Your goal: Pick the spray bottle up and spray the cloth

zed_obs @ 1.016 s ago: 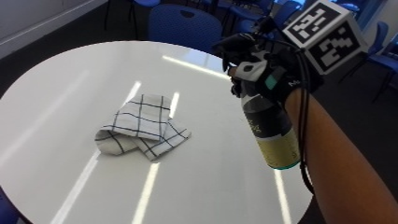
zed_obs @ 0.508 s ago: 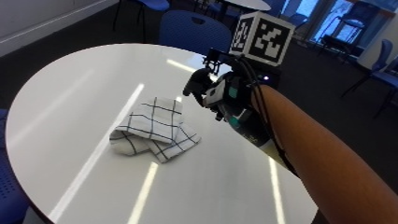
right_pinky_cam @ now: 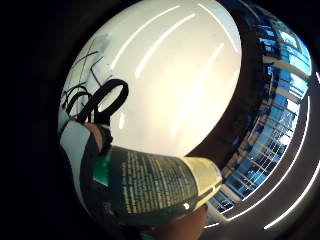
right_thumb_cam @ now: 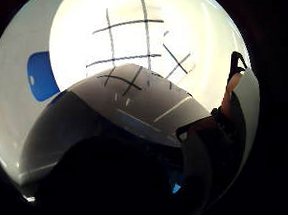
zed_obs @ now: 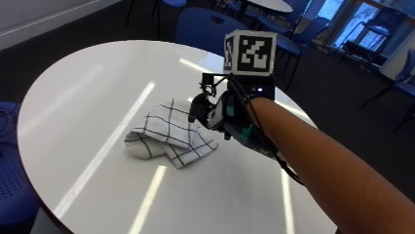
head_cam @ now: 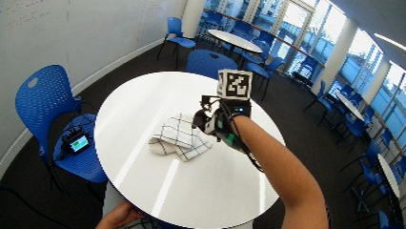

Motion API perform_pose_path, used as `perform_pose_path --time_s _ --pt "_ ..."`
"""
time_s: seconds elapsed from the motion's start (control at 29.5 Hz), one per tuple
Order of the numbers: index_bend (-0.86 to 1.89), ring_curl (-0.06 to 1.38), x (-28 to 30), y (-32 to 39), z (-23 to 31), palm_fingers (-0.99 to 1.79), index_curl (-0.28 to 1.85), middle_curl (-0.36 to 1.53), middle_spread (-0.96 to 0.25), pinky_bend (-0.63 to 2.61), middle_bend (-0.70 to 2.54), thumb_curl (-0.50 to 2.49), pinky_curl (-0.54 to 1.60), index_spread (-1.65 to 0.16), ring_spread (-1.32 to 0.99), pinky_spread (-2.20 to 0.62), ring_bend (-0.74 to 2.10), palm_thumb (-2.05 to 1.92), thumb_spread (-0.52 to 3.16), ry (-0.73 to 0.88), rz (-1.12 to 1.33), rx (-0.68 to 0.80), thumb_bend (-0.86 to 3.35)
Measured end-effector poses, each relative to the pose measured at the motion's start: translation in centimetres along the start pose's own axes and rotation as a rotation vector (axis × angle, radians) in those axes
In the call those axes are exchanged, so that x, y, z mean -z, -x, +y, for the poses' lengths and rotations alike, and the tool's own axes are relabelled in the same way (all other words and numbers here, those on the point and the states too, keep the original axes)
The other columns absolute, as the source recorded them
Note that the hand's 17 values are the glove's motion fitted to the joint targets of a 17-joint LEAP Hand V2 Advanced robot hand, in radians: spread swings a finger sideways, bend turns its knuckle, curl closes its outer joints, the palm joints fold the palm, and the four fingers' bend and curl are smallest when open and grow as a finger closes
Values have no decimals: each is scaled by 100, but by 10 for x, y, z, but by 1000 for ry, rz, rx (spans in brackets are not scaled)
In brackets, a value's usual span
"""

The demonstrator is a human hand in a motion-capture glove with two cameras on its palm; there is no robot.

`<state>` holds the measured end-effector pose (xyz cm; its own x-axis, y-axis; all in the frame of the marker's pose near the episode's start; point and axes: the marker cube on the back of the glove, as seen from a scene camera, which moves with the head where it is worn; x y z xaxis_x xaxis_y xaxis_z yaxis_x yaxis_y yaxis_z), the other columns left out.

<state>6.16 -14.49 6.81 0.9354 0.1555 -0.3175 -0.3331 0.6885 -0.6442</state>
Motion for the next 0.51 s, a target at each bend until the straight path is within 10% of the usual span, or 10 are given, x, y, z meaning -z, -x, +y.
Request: perform_pose_path --time_s 0.51 --pt "34 44 -27 5 -19 135 59 49 -23 37 59 81 38 -30 -20 -22 55 91 39 41 140 3 -3"
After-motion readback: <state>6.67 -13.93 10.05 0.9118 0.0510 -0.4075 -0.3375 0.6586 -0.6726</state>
